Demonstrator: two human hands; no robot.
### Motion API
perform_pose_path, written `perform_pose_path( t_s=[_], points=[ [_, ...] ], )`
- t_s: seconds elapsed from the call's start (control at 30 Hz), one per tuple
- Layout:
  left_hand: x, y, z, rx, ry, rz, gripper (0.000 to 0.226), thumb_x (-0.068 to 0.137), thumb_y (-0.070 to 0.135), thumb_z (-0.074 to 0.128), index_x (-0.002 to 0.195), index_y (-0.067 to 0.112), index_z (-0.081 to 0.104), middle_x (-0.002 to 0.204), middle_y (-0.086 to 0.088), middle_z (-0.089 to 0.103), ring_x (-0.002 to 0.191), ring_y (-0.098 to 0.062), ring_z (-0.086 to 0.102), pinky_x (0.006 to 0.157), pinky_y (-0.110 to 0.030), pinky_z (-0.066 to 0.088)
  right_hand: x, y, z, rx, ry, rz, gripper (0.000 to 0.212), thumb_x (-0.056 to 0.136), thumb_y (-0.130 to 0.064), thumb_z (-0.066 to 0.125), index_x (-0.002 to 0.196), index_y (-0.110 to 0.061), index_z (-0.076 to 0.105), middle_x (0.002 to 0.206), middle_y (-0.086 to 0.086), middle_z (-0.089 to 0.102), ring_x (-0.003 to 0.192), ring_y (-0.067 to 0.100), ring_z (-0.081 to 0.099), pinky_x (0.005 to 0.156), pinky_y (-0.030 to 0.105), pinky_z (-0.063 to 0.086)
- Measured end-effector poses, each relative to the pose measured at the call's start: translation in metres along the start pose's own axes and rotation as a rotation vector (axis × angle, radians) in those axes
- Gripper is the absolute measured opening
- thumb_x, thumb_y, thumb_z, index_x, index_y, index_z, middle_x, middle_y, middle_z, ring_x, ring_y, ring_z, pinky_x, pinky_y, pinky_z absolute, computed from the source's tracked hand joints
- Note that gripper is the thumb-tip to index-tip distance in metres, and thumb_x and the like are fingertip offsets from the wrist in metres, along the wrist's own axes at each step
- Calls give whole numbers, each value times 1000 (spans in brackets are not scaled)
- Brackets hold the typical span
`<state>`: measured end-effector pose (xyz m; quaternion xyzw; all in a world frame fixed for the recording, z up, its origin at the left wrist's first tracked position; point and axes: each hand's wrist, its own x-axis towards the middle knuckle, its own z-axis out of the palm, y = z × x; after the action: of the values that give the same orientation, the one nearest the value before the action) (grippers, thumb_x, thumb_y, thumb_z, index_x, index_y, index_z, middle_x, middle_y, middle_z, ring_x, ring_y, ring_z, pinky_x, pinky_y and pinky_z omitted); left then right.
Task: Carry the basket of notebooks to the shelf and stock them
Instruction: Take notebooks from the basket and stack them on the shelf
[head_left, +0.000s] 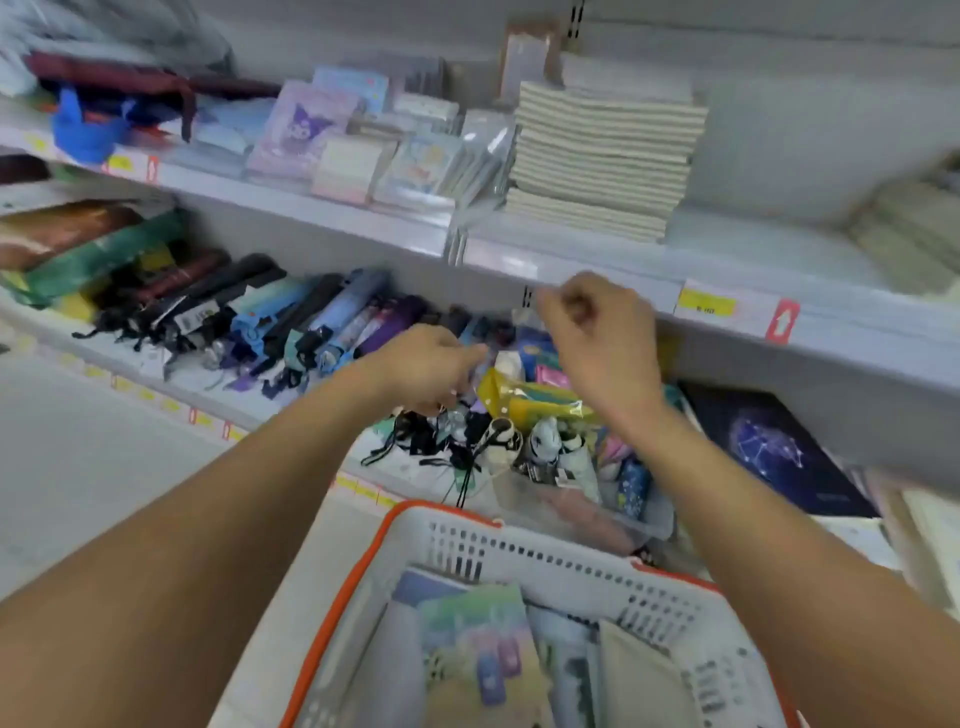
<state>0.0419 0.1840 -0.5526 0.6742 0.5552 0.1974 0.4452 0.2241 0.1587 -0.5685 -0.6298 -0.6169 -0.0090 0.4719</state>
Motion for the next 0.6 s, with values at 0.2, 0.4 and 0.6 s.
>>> perform_pose_path(
  t_s=[0.2, 0.4, 0.6],
  points=[
    [-21, -50, 2, 485, -472, -171, 41, 95, 48, 51, 123, 18, 54, 109, -2, 68, 98, -20, 67, 86, -37, 55, -261, 105, 95, -159, -775, 1027, 103, 54, -77, 76, 130, -11, 53, 135, 14, 55, 117, 26, 58, 88, 31, 50],
    [-24, -68, -1, 535, -522, -188, 39, 92, 49, 54, 122, 24, 56, 111, -1, 69, 101, -19, 67, 93, -40, 53, -331, 112, 106, -67, -667, 998, 99, 49, -57, 89, 131, -13, 54, 128, 6, 65, 111, 25, 64, 81, 31, 51],
    [-27, -66, 1, 546, -512, -179, 43, 93, 48, 53, 127, 22, 55, 113, -1, 69, 102, -21, 66, 94, -41, 53, -280, 140, 65, -225, -756, 881, 41, 68, -38, 83, 98, -13, 72, 98, 10, 74, 83, 26, 71, 63, 27, 46]
  ],
)
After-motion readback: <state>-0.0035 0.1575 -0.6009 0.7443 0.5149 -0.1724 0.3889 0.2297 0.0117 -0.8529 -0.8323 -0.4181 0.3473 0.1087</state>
